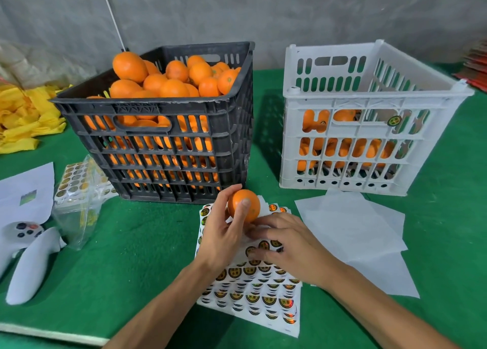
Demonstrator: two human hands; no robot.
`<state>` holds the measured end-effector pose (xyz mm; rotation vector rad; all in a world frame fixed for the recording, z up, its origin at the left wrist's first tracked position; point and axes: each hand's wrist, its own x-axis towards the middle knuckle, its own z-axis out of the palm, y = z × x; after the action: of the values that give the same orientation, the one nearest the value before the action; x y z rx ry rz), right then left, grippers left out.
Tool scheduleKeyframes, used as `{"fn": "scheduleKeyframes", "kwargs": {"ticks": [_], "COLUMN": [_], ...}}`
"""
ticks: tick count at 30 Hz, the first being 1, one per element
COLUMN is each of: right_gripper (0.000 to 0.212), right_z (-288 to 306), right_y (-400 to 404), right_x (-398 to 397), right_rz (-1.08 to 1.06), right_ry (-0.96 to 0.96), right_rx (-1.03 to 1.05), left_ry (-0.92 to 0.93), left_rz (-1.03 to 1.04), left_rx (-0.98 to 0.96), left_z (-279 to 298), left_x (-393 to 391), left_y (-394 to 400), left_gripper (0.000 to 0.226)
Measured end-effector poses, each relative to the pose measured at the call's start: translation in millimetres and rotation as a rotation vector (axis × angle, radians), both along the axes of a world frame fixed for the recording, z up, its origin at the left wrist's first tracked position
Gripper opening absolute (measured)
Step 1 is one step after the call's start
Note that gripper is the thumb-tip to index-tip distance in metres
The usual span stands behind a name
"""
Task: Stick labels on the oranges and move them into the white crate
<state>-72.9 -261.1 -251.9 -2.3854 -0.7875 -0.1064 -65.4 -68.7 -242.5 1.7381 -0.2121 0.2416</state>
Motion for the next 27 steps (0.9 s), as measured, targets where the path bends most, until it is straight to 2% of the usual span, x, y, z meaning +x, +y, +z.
{"fn": "scheduleKeyframes", "kwargs": {"ticks": [5,11,17,21,24,27], "right_gripper": [0.036,0.026,0.026,0.018,0.017,0.009], "right_z": [3.7,7.9,5.4,8.2,11.7,15.2], "right_y": [-0.3,-7.0,-21.2,-16.4,-12.1,-5.3], "right_x": [2.5,9.8,5.0,2.5,0.5,-0.1], "right_rz": [0.010,0.041,0.069,0.089,0.080,0.040], "right_ry": [0.015,0.168,0.131,0.036,-0.022,-0.001], "right_rx": [0.010,0.214,0.182,0.107,0.061,0.111], "left_ry": [-0.005,0.057,0.104,0.108,0.086,0.026], "left_rz": [0.025,-0.004,-0.023,-0.018,-0.033,-0.050], "left_rx": [-0.027,0.005,-0.051,-0.054,-0.023,0.104], "left_z": [-1.7,-1.9,-0.8,-2.2,-4.1,-4.3], "left_x": [0.3,1.2,3.0,4.9,5.1,5.6], "left_y": [0.9,3.1,3.8,5.1,6.2,8.7], "left_gripper": [0.037,0.034,0.034,0.035,0.035,0.047]}}
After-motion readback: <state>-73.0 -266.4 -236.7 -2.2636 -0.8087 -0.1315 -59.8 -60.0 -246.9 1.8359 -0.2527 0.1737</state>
